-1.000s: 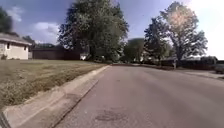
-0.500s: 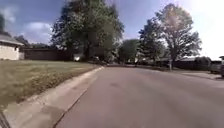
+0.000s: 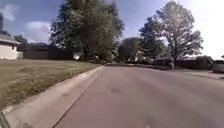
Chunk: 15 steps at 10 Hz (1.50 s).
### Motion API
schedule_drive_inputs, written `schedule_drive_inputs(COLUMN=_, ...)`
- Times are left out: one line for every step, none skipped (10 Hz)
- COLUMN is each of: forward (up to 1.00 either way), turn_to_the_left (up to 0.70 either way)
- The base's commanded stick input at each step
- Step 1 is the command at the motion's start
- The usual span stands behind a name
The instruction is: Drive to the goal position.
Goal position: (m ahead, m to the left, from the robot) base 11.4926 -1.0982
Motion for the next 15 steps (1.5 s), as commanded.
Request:
schedule_drive_inputs(forward=1.0, turn_to_the_left=0.0)
schedule_drive_inputs(forward=1.0, turn_to_the_left=0.0)
schedule_drive_inputs(forward=1.0, turn_to_the_left=0.0)
schedule_drive_inputs(forward=1.0, turn_to_the_left=0.0)
schedule_drive_inputs(forward=1.0, turn_to_the_left=0.0)
schedule_drive_inputs(forward=1.0, turn_to_the_left=0.0)
schedule_drive_inputs(forward=1.0, turn_to_the_left=0.0)
schedule_drive_inputs(forward=1.0, turn_to_the_left=0.0)
schedule_drive_inputs(forward=1.0, turn_to_the_left=-0.17)
schedule_drive_inputs(forward=1.0, turn_to_the_left=-0.23)
schedule_drive_inputs(forward=1.0, turn_to_the_left=-0.05)
schedule_drive_inputs(forward=1.0, turn_to_the_left=0.0)
schedule_drive_inputs(forward=1.0, turn_to_the_left=0.0)
schedule_drive_inputs(forward=1.0, turn_to_the_left=0.0)
schedule_drive_inputs(forward=1.0, turn_to_the_left=0.0)
